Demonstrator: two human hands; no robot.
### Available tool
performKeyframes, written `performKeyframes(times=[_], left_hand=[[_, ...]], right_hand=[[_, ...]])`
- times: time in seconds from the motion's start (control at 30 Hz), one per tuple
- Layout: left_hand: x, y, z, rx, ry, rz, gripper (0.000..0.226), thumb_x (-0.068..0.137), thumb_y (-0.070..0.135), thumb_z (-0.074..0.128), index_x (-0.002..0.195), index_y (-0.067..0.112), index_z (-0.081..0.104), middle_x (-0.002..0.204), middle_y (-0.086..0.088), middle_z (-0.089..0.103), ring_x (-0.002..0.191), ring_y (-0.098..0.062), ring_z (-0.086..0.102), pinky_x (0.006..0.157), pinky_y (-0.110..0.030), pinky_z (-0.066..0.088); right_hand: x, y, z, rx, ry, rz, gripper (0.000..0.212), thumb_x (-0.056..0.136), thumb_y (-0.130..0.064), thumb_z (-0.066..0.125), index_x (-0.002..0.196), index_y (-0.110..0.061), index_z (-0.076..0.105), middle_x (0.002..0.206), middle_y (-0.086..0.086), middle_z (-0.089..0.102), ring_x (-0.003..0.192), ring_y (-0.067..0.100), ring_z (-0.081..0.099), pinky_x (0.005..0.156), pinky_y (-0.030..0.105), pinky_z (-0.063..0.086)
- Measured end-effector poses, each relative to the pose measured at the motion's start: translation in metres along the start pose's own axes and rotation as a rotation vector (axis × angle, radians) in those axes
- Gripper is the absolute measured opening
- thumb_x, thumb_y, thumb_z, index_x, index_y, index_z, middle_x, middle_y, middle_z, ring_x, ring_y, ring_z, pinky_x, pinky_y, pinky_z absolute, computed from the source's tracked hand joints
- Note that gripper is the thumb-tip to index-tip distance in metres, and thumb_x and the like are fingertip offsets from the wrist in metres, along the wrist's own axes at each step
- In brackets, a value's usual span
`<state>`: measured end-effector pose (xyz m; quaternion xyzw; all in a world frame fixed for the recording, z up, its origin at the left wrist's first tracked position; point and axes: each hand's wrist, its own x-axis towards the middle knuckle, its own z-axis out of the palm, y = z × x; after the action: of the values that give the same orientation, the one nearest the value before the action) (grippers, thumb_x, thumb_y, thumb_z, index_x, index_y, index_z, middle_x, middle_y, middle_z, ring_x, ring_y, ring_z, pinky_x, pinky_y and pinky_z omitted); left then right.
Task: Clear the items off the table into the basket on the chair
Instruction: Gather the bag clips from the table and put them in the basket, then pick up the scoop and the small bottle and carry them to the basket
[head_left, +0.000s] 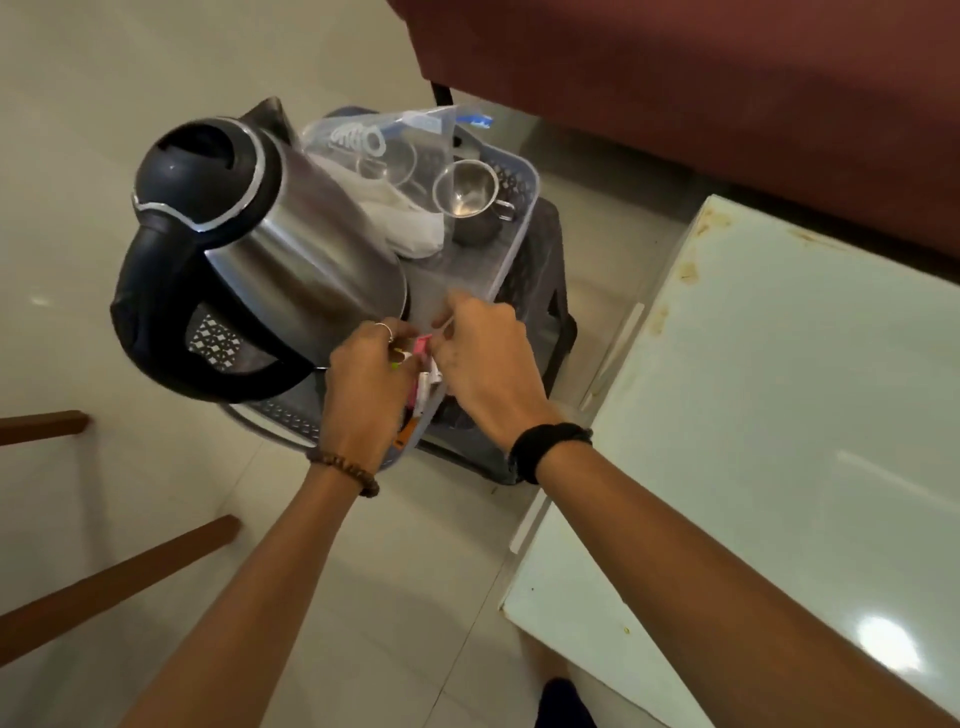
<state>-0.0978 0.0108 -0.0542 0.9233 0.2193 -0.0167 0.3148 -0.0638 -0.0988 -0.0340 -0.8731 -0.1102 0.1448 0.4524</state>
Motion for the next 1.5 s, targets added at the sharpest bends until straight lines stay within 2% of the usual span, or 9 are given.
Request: performKeyframes(times=[0.1, 0.27, 0.43, 0.57, 0.77, 1.0, 1.2, 1.37, 1.5], left_hand=[[-0.023, 0.039, 0.006, -0.139, 0.013, 0.099, 0.011, 0.083, 0.009, 0.063, 0.092, 0.015, 0.066, 0.086, -0.001, 0.068, 0.077, -0.013, 0.065, 0.070, -0.019, 0.050], [-0.095, 0.119, 0.077, -0.210, -0.263, 0.198, 0.011, 0.083, 0.004, 0.062, 0.089, 0.011, 0.068, 0.082, 0.004, 0.066, 0.072, -0.004, 0.061, 0.070, -0.005, 0.045], [-0.205, 0.206, 0.186, -0.316, -0.549, 0.141, 0.012, 0.082, 0.001, 0.061, 0.081, 0.012, 0.066, 0.074, 0.005, 0.065, 0.066, -0.005, 0.061, 0.067, -0.013, 0.050], [-0.310, 0.274, 0.267, -0.327, -0.740, 0.171, 0.009, 0.083, 0.004, 0.061, 0.083, 0.011, 0.066, 0.074, 0.005, 0.066, 0.069, -0.007, 0.064, 0.068, -0.019, 0.053], [-0.445, 0.347, 0.363, -0.211, -0.976, 0.331, 0.012, 0.085, 0.008, 0.060, 0.083, 0.019, 0.065, 0.078, 0.011, 0.066, 0.073, 0.002, 0.061, 0.067, -0.004, 0.046], [-0.526, 0.395, 0.451, -0.037, -1.023, 0.601, 0.017, 0.084, 0.014, 0.064, 0.096, 0.025, 0.058, 0.099, 0.010, 0.059, 0.083, 0.002, 0.055, 0.068, -0.001, 0.041], [-0.558, 0.425, 0.517, 0.180, -0.929, 0.917, 0.053, 0.079, 0.021, 0.069, 0.128, 0.020, 0.048, 0.131, -0.002, 0.044, 0.117, -0.018, 0.044, 0.092, -0.026, 0.044], [-0.558, 0.428, 0.540, 0.400, -0.868, 1.085, 0.044, 0.080, 0.022, 0.067, 0.123, 0.019, 0.055, 0.119, -0.003, 0.051, 0.104, -0.022, 0.048, 0.086, -0.032, 0.042], [-0.552, 0.422, 0.536, 0.305, -0.906, 1.060, 0.041, 0.079, 0.014, 0.068, 0.119, 0.018, 0.059, 0.112, -0.003, 0.053, 0.099, -0.021, 0.045, 0.081, -0.026, 0.045]], right_hand=[[-0.024, 0.023, -0.029, 0.344, 0.113, 0.091, 0.005, 0.088, -0.006, 0.056, 0.088, -0.010, 0.056, 0.078, 0.004, 0.063, 0.069, 0.022, 0.066, 0.057, 0.036, 0.059], [-0.108, 0.110, -0.100, 0.552, 0.307, 0.302, 0.008, 0.088, -0.010, 0.059, 0.088, -0.017, 0.056, 0.080, -0.005, 0.061, 0.062, 0.010, 0.066, 0.048, 0.015, 0.052], [-0.237, 0.209, -0.193, 0.531, 0.508, 0.458, 0.009, 0.090, -0.006, 0.055, 0.089, -0.014, 0.060, 0.081, -0.001, 0.063, 0.056, 0.006, 0.064, 0.049, 0.022, 0.055], [-0.344, 0.269, -0.258, 0.478, 0.685, 0.604, 0.023, 0.090, -0.004, 0.054, 0.081, -0.025, 0.057, 0.081, -0.002, 0.064, 0.054, 0.004, 0.063, 0.046, 0.018, 0.052], [-0.487, 0.348, -0.333, 0.382, 0.967, 0.844, 0.010, 0.091, -0.013, 0.056, 0.091, -0.022, 0.059, 0.084, -0.009, 0.065, 0.063, 0.011, 0.065, 0.061, 0.034, 0.058], [-0.591, 0.426, -0.383, 0.393, 1.221, 1.009, 0.010, 0.090, -0.015, 0.055, 0.100, -0.019, 0.055, 0.091, -0.007, 0.063, 0.072, 0.013, 0.063, 0.072, 0.046, 0.057], [-0.632, 0.484, -0.407, 0.585, 1.513, 1.138, 0.039, 0.085, -0.021, 0.066, 0.115, -0.016, 0.042, 0.109, 0.002, 0.052, 0.089, 0.019, 0.059, 0.084, 0.040, 0.050], [-0.642, 0.529, -0.423, 0.556, 1.545, 1.156, 0.068, 0.081, -0.025, 0.071, 0.133, -0.009, 0.031, 0.134, 0.007, 0.039, 0.100, 0.016, 0.052, 0.083, 0.030, 0.042], [-0.640, 0.548, -0.429, 0.406, 1.572, 1.193, 0.048, 0.085, -0.036, 0.065, 0.121, -0.014, 0.042, 0.124, 0.003, 0.050, 0.084, 0.008, 0.053, 0.075, 0.030, 0.039]])
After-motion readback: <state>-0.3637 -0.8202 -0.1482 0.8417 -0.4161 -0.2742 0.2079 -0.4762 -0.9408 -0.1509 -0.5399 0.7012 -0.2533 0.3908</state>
